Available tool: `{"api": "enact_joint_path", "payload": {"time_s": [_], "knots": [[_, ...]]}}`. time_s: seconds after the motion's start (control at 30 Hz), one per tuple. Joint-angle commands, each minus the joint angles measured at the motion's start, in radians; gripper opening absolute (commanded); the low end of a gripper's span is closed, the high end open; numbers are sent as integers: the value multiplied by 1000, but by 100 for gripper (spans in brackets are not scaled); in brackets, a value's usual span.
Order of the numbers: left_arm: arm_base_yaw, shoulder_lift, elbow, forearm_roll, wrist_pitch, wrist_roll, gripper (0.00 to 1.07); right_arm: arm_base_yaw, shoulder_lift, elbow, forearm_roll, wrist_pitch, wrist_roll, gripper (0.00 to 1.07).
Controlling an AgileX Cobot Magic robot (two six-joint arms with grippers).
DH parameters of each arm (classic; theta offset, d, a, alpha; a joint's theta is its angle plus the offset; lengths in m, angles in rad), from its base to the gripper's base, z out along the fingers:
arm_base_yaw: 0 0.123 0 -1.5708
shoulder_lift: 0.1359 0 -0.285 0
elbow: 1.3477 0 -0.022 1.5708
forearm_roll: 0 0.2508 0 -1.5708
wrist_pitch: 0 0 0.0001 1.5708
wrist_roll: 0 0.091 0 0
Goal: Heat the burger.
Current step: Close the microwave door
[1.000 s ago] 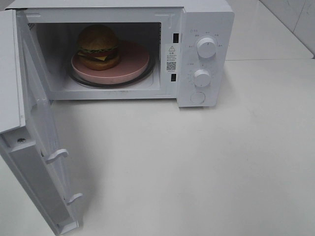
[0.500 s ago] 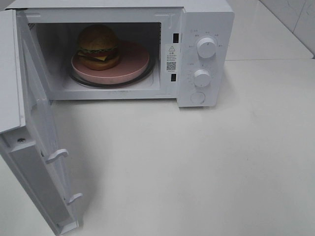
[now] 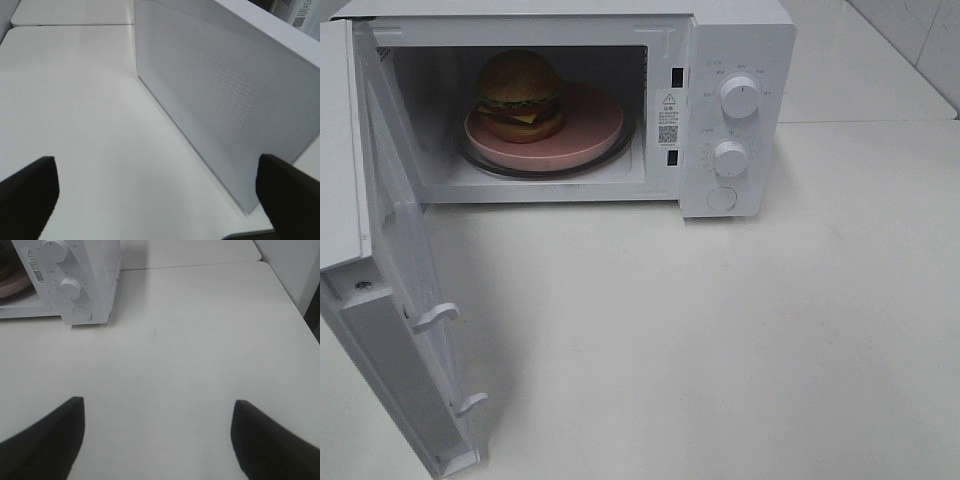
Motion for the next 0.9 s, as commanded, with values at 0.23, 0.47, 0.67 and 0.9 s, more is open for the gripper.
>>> {"api": "enact_joint_path", "payload": {"time_s": [0.23, 0.47, 0.67, 0.9], "knots": [[-4, -5, 3, -5, -15, -3, 100, -6, -26, 1, 1, -11, 1, 76], [-4, -5, 3, 22, -16, -41, 100, -6, -26, 1, 1, -11, 1, 76], [-4, -5, 3, 19, -17, -42, 100, -6, -26, 1, 1, -11, 1, 76], [-4, -5, -1, 31, -25, -76, 94, -6, -26, 1, 1, -11, 1, 76]]}}
